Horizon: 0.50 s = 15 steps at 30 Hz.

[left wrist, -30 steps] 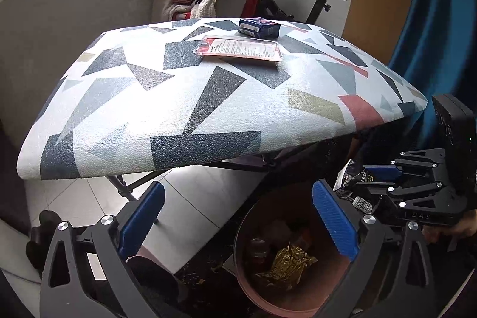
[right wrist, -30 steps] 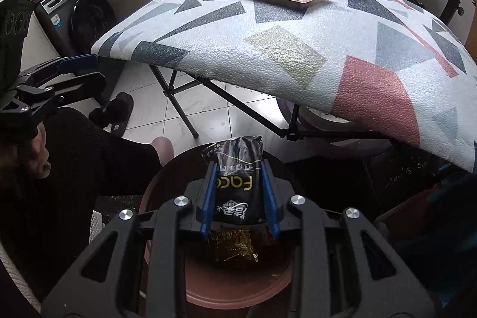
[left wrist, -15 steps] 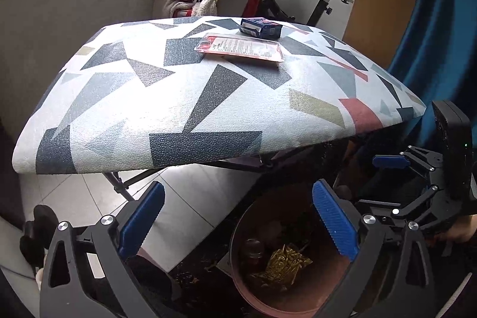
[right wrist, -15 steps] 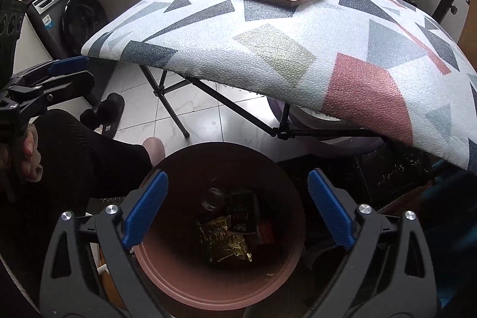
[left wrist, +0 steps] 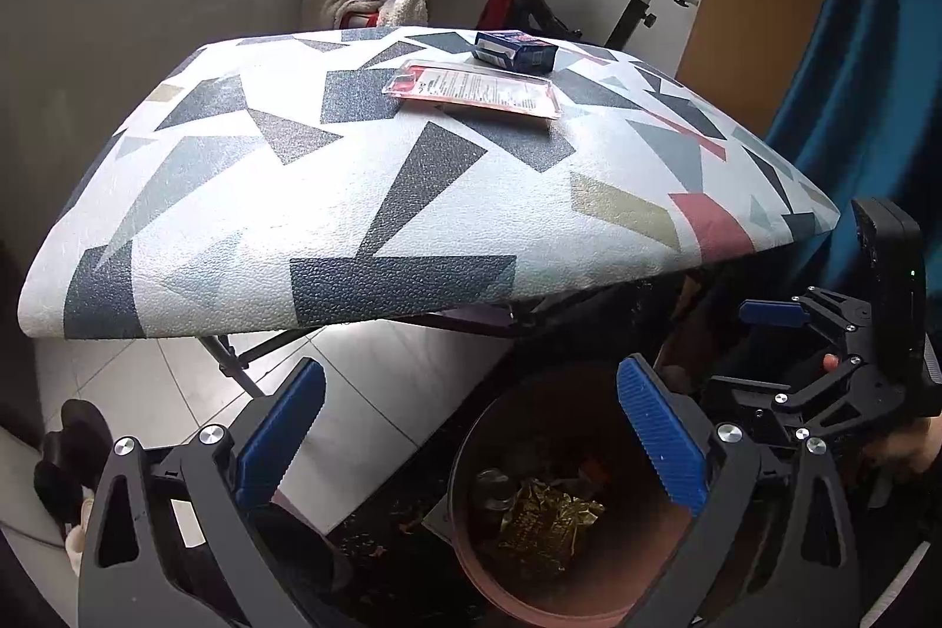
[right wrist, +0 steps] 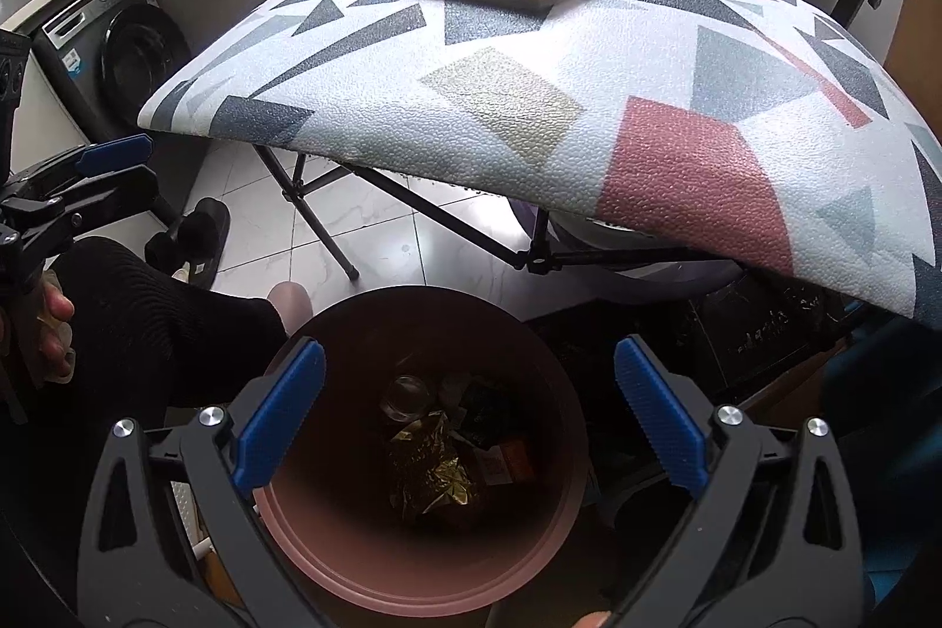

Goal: Collect trash
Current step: 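Raise both open grippers from the bin back over the board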

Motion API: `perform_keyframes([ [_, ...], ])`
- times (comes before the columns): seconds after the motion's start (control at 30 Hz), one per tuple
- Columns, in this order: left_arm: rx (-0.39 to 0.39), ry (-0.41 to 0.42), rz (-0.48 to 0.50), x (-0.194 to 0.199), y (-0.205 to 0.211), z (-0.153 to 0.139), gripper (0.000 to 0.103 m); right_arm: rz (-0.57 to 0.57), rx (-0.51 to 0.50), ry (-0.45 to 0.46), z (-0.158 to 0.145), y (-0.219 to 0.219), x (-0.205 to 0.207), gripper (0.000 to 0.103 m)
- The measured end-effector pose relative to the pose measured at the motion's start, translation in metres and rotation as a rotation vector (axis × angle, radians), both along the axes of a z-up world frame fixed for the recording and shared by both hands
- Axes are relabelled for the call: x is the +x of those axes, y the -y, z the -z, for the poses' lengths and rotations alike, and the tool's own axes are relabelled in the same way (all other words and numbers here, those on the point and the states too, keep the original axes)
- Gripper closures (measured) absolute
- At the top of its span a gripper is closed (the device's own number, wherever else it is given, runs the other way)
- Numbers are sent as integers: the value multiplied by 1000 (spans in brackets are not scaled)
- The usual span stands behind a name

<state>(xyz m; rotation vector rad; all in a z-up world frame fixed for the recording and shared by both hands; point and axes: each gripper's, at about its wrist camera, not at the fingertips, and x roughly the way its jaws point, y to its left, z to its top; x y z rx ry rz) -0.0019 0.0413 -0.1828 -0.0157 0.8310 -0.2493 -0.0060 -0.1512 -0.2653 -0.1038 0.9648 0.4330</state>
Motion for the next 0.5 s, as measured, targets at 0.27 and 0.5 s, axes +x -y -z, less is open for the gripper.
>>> perform_keyframes([
  [0.27,-67,51,4,0,-7,-12,6,90,24,26,-5,16,5,6],
  [0.5,-61,44,8,26,-19,-32,6,89,64,18,-14,18,13,6],
])
